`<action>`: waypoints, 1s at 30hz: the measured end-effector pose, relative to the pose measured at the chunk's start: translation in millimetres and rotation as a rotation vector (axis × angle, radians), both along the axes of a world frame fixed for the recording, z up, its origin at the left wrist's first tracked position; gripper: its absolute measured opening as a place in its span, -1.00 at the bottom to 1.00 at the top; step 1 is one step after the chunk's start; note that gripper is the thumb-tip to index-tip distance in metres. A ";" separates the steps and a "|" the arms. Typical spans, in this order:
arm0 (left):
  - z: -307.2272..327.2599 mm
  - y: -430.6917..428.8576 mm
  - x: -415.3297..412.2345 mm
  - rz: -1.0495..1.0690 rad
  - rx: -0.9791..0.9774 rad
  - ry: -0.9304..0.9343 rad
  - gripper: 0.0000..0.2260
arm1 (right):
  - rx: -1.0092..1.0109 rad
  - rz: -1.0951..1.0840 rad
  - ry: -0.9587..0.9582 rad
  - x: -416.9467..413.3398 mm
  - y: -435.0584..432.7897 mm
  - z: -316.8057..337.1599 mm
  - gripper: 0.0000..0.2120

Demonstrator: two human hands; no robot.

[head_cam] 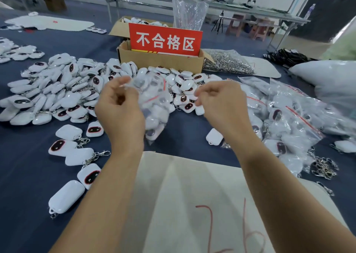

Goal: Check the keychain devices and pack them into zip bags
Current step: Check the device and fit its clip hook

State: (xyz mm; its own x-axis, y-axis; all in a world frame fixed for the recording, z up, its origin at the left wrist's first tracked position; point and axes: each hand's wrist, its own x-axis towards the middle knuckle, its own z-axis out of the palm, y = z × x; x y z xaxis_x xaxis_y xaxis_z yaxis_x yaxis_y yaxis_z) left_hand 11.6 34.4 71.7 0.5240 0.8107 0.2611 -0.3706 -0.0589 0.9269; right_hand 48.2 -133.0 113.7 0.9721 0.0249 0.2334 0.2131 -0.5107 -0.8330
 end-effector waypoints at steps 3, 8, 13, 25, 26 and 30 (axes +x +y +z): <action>10.4 3.3 -2.7 0.051 0.217 -0.084 -0.75 | -0.932 -0.047 -0.059 -2.0 -28.2 -31.6 -0.74; -5.8 -35.4 -9.3 -0.125 0.674 0.192 -0.69 | -1.294 0.156 -0.128 -15.1 -41.6 -71.8 -0.67; -31.6 -59.0 -12.4 -0.110 1.022 0.664 -0.76 | -0.695 0.142 -0.131 -19.0 -44.7 -78.8 -0.63; -40.5 -96.3 -13.3 -0.725 0.482 0.453 -0.77 | 0.868 -0.031 0.417 -40.6 -66.4 -76.9 -0.82; -40.3 -95.8 -12.4 -0.741 0.422 0.460 -0.77 | 0.865 -0.044 0.420 -40.1 -68.2 -76.6 -0.82; -41.8 -97.8 -9.8 -0.702 0.244 0.411 -0.81 | 0.690 -0.031 0.452 -37.7 -71.6 -77.0 -0.89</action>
State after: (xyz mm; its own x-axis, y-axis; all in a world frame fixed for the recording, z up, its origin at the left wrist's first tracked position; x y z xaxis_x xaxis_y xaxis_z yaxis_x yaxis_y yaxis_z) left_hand 1.9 -63.4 29.9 0.9760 0.2078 0.0653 -0.0326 -0.1574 0.9870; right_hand 10.6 -204.6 36.7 0.9737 -0.0097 -0.2275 -0.2236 0.1474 -0.9635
